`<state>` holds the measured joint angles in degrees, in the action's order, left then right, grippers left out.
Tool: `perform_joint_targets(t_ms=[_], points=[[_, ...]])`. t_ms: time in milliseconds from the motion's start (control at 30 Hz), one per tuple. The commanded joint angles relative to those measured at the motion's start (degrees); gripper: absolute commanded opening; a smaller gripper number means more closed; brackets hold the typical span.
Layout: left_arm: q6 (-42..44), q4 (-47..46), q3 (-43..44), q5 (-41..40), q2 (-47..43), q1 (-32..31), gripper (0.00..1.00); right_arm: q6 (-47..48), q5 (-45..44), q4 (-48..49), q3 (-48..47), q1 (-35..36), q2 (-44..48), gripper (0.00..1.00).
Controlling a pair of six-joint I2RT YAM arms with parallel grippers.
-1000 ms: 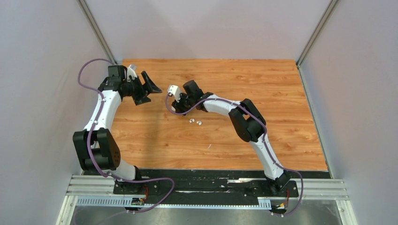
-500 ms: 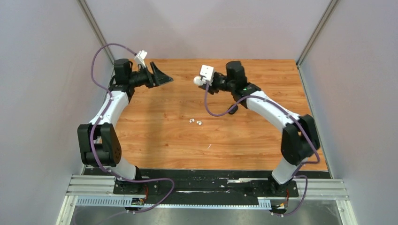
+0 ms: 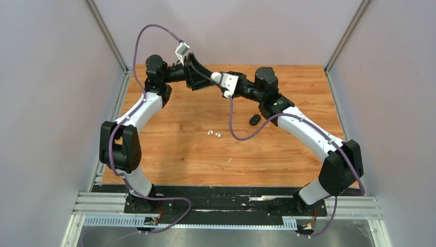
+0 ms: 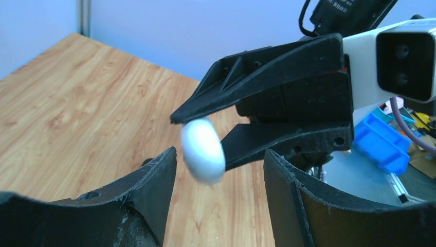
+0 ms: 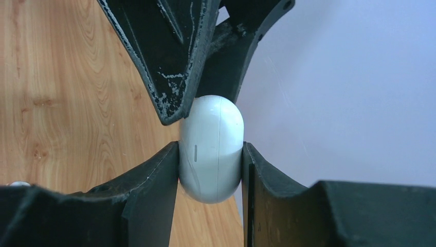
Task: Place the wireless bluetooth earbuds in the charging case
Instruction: Pass from the right arm to the left
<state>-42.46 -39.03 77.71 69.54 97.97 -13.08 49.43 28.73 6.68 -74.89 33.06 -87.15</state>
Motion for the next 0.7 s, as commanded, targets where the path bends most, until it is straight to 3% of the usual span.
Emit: perform_joint_targets(t_ms=[0, 100, 400, 667], points=[[-2.5, -5.6, 1.7, 4.0, -0.4, -0.3, 0.69, 1.2, -2.3, 0.9, -2.4, 1.7, -0.7, 0.0], [-1.7, -4.1, 1.8, 3.1, -0.5, -0.3, 0.69, 1.6, -2.0, 1.0, -2.3, 2.2, -0.6, 0.0], [8.5, 14.9, 5.8, -0.7, 0.1, -0.4, 0.66, 5.5, -4.6, 4.9, -1.2, 3.6, -0.1, 0.0], [6.7, 13.4, 6.0, -0.3, 1.0, -0.4, 0.56, 5.7, -7.0, 6.6, -1.4, 3.9, -0.8, 0.0]])
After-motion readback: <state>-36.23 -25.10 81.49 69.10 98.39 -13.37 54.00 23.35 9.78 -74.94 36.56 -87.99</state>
